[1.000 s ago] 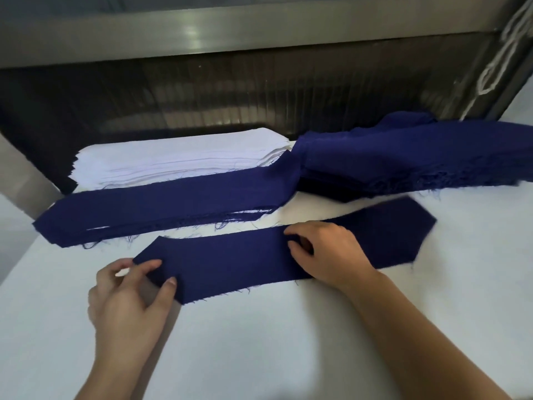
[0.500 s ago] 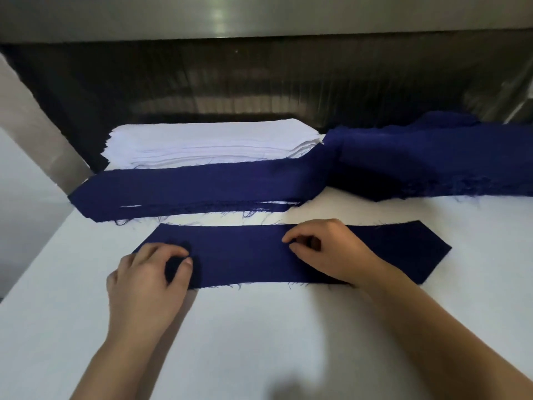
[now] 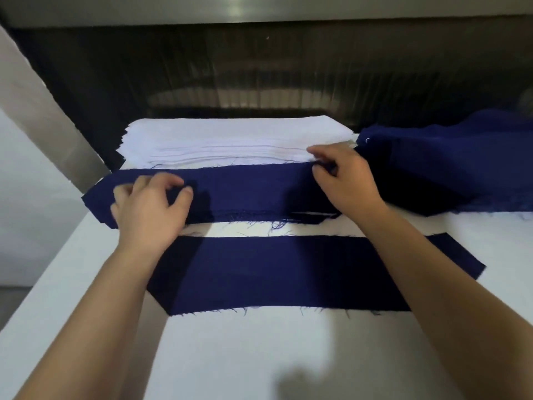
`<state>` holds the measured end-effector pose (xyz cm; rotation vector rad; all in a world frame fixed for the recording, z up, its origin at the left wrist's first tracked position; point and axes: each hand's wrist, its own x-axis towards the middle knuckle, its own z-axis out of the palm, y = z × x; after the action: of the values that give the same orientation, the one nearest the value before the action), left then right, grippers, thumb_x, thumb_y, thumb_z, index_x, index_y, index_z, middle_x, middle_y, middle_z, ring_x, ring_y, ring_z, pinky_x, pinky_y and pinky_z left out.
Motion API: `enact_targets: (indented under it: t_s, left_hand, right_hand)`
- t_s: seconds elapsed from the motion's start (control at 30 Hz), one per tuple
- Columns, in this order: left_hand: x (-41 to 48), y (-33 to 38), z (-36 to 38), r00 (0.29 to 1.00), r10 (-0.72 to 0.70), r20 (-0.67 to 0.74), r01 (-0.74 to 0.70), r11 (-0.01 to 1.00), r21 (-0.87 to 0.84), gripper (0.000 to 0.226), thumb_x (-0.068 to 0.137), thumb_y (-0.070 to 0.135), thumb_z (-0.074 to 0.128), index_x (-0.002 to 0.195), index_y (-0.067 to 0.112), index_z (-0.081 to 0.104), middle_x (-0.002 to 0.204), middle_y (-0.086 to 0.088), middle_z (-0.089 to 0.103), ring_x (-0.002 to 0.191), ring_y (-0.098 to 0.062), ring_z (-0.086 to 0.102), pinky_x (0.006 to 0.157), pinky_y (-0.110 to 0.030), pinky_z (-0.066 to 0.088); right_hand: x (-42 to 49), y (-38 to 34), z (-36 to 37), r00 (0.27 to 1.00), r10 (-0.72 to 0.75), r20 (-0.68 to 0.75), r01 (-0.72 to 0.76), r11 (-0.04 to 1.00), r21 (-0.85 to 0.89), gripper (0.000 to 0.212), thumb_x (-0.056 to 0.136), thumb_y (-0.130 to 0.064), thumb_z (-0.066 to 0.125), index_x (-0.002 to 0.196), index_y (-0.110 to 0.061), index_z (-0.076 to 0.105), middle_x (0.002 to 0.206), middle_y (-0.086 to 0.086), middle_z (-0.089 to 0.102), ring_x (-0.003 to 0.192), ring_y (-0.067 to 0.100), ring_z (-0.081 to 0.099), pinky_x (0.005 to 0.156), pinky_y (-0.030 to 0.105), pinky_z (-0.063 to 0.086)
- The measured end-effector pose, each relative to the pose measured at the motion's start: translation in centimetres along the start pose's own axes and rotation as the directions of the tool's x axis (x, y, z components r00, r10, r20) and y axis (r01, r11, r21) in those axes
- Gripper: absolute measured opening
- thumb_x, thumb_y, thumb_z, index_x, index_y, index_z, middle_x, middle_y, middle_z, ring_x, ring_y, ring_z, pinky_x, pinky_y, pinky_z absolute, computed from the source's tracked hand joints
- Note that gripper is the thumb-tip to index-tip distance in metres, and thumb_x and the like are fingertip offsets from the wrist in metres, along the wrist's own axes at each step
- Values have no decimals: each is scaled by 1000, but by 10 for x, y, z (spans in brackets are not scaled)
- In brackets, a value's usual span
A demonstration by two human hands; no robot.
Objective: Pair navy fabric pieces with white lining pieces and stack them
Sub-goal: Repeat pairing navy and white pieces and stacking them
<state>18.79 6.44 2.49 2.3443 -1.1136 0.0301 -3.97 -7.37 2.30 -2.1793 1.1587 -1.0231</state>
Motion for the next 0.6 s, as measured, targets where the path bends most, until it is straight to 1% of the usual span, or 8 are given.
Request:
enact_targets:
  t_s: [0.07,0.1,0.17,0.27,0.37,0.47,0.53,0.6]
  left_hand:
    - [23,9,10,1000,-20,-8,19,1000,-18,34,95,38,51,124,22,58,135,-8,51,129,-36,30,102,-43,24]
    - [33,12,16,1000,-25,-6,25,999,-30,36,95,38,49,127,22,56,138,-8,48,131,-35,28,104,-43,23]
    - [50,19,28,999,-35,7,35,998,-55,40,97,39,46,133,22,51,143,-9,43,134,-34,25,107,-43,20]
    - [73,27,42,1000,-15,-3,15,997,-70,46,100,42,38,141,24,42,151,-5,34,138,-31,19,109,-42,16]
    - [93,32,50,1000,7,-11,-7,1000,-25,49,100,47,30,145,28,36,156,-1,25,142,-29,13,112,-44,10]
    - [109,28,54,993,-51,110,38,992,122,52,98,55,24,141,29,40,160,-3,14,145,-28,2,113,-46,5]
    - [113,23,56,987,-37,156,9,984,179,53,97,56,26,138,26,40,158,-3,17,144,-28,3,111,-47,7]
    - [112,20,56,989,16,144,-43,983,180,52,97,54,30,135,21,43,153,-3,29,141,-29,11,108,-47,12]
  right_hand:
    - [21,8,5,999,32,40,-27,992,-125,40,91,-10,52,131,-9,53,133,9,52,123,22,44,101,19,27]
    - [31,11,9,996,59,63,-46,982,-184,43,93,-15,50,136,-10,47,140,10,45,131,24,36,107,23,23]
    - [46,18,16,989,108,99,-73,950,-303,49,97,-23,45,143,-11,35,150,14,30,139,28,22,115,34,16]
    - [61,27,25,970,199,139,-115,880,-461,54,100,-36,34,149,-21,20,156,15,10,144,28,3,114,40,8]
    - [69,33,29,952,252,171,-126,836,-534,53,100,-44,25,149,-26,17,157,16,5,145,28,-1,114,42,3]
    - [70,36,32,953,245,180,-98,808,-581,53,100,-45,23,149,-25,18,157,11,6,145,25,0,114,43,-2]
    - [68,36,32,958,228,174,-76,787,-613,52,100,-44,22,149,-25,18,158,6,6,145,22,0,114,45,-5]
    - [67,35,32,962,220,161,-69,767,-638,52,100,-43,22,149,-25,18,158,2,6,145,21,-1,113,48,-6]
